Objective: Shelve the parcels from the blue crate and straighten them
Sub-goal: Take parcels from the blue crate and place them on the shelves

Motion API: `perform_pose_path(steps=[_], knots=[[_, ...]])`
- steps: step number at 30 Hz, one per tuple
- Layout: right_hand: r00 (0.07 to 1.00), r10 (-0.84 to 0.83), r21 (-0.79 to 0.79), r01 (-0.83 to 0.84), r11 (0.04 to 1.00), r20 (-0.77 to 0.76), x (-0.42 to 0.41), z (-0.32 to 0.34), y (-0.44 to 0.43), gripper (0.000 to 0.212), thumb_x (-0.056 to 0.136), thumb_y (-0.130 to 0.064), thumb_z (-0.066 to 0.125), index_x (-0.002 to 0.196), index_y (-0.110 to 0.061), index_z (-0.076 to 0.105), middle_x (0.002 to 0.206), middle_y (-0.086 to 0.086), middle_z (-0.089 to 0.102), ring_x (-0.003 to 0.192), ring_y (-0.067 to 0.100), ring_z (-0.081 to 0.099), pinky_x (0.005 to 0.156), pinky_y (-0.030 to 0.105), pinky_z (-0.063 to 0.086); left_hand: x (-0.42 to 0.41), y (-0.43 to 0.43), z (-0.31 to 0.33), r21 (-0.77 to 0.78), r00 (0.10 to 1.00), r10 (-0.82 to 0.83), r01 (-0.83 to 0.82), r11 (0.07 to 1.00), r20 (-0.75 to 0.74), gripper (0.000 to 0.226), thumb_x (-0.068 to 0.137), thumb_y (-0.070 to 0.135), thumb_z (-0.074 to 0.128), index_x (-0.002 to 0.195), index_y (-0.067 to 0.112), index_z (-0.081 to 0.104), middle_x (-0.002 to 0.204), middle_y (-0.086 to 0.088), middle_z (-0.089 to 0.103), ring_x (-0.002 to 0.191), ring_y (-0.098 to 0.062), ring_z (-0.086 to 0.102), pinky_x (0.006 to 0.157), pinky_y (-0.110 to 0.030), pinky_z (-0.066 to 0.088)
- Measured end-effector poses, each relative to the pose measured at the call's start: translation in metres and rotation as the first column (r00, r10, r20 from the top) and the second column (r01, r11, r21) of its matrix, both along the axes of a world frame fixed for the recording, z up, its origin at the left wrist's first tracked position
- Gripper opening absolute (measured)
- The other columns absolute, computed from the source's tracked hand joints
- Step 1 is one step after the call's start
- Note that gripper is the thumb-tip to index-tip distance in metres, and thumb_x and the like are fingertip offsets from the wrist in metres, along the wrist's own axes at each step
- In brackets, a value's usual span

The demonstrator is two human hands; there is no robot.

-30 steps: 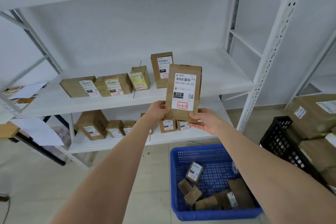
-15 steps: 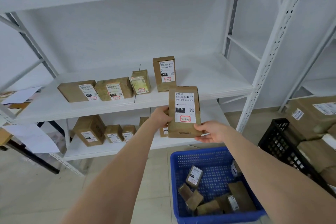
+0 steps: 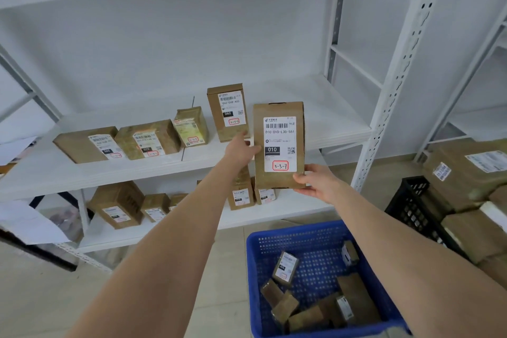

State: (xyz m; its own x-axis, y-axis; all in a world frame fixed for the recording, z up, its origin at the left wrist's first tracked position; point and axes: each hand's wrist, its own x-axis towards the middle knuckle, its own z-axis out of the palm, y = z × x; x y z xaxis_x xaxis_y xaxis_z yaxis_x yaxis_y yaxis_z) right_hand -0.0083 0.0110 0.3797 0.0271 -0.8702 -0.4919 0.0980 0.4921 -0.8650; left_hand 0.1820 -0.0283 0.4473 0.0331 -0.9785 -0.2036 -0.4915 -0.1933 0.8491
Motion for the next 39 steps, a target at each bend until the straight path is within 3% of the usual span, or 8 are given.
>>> perform_pose_path(steps=[4, 8, 11, 14, 18, 22, 25, 39], knots=[[0.999, 0.033, -0.017, -0.033, 0.999, -0.043, -0.027, 0.000, -0.041, 0.051, 0.084, 0.004, 0.068, 0.131, -0.007, 0.049, 0.110, 0.008, 0.064, 0.107, 0.026, 0.062, 0.096, 0.044, 0.051, -0.032, -0.038, 0.029, -0.158, 0.994, 0.068, -0.054, 0.986, 0.081, 0.085, 0.086, 0.017, 0.068, 0.152, 0.020, 0.015, 0.147, -0.012, 0.038, 0.132, -0.030, 0.042, 0.105, -0.044, 0.041], [0.997, 0.018, -0.055, -0.022, 0.998, -0.077, -0.045, 0.006, -0.078, 0.049, 0.085, 0.006, 0.066, 0.129, -0.007, 0.051, 0.117, 0.013, 0.062, 0.112, 0.030, 0.060, 0.099, 0.044, 0.049, -0.059, -0.072, 0.054, -0.317, 0.934, 0.135, -0.025, 0.948, 0.330, 0.096, 0.083, 0.019, 0.072, 0.152, 0.029, 0.006, 0.156, -0.008, 0.021, 0.132, -0.025, 0.041, 0.093, -0.034, 0.044], [0.995, 0.038, -0.100, -0.048, 0.994, -0.096, -0.049, 0.008, -0.104, 0.051, 0.084, 0.007, 0.066, 0.131, -0.007, 0.050, 0.121, 0.015, 0.061, 0.109, 0.029, 0.060, 0.093, 0.039, 0.052, -0.064, -0.095, 0.066, -0.363, 0.781, 0.134, 0.124, 0.924, 0.610, 0.099, 0.080, 0.025, 0.074, 0.152, 0.030, 0.007, 0.157, -0.004, 0.018, 0.142, -0.024, 0.025, 0.111, -0.041, 0.033], [0.993, 0.045, -0.153, -0.062, 0.986, -0.109, -0.043, 0.007, -0.129, 0.052, 0.084, 0.009, 0.066, 0.131, -0.005, 0.048, 0.122, 0.017, 0.060, 0.107, 0.030, 0.060, 0.091, 0.038, 0.052, -0.066, -0.113, 0.073, -0.251, 0.645, 0.043, 0.234, 0.939, 0.763, 0.094, 0.080, 0.033, 0.074, 0.151, 0.033, 0.013, 0.155, -0.001, 0.025, 0.143, -0.023, 0.021, 0.112, -0.045, 0.030], [0.945, 0.023, -0.236, -0.105, 0.966, -0.325, -0.033, 0.003, -0.158, 0.054, 0.082, 0.001, 0.070, 0.132, -0.007, 0.051, 0.129, 0.014, 0.060, 0.114, 0.029, 0.059, 0.100, 0.043, 0.048, -0.064, -0.140, 0.072, -0.267, 0.644, 0.046, 0.250, 0.931, 0.764, 0.075, 0.082, 0.029, 0.071, 0.145, 0.034, 0.032, 0.139, -0.003, 0.042, 0.129, -0.025, 0.035, 0.097, -0.039, 0.041], [0.770, -0.044, -0.313, -0.206, 0.927, -0.637, -0.027, 0.007, -0.182, 0.043, 0.090, -0.016, 0.064, 0.132, -0.009, 0.055, 0.131, 0.010, 0.060, 0.120, 0.028, 0.055, 0.096, 0.034, 0.044, -0.062, -0.168, 0.062, -0.283, 0.641, 0.036, 0.286, 0.916, 0.767, 0.064, 0.084, 0.030, 0.069, 0.140, 0.034, 0.039, 0.133, -0.002, 0.047, 0.123, -0.026, 0.040, 0.094, -0.038, 0.043], [0.745, -0.126, -0.328, -0.130, 0.936, -0.655, -0.018, 0.004, -0.204, 0.032, 0.094, -0.018, 0.057, 0.125, -0.008, 0.060, 0.124, 0.011, 0.063, 0.113, 0.029, 0.059, 0.085, 0.030, 0.045, -0.066, -0.182, 0.046, -0.300, 0.625, 0.040, 0.317, 0.900, 0.780, 0.059, 0.086, 0.029, 0.067, 0.139, 0.035, 0.040, 0.132, 0.000, 0.048, 0.122, -0.025, 0.040, 0.094, -0.038, 0.043], [0.726, -0.102, -0.251, -0.100, 0.963, -0.680, -0.007, -0.029, -0.233, 0.024, 0.095, -0.011, 0.050, 0.115, -0.005, 0.063, 0.118, 0.016, 0.065, 0.110, 0.034, 0.059, 0.089, 0.034, 0.046, -0.063, -0.215, 0.005, -0.264, 0.644, -0.011, 0.329, 0.907, 0.765, 0.056, 0.088, 0.024, 0.064, 0.139, 0.031, 0.041, 0.132, -0.002, 0.046, 0.124, -0.027, 0.037, 0.095, -0.038, 0.043]])
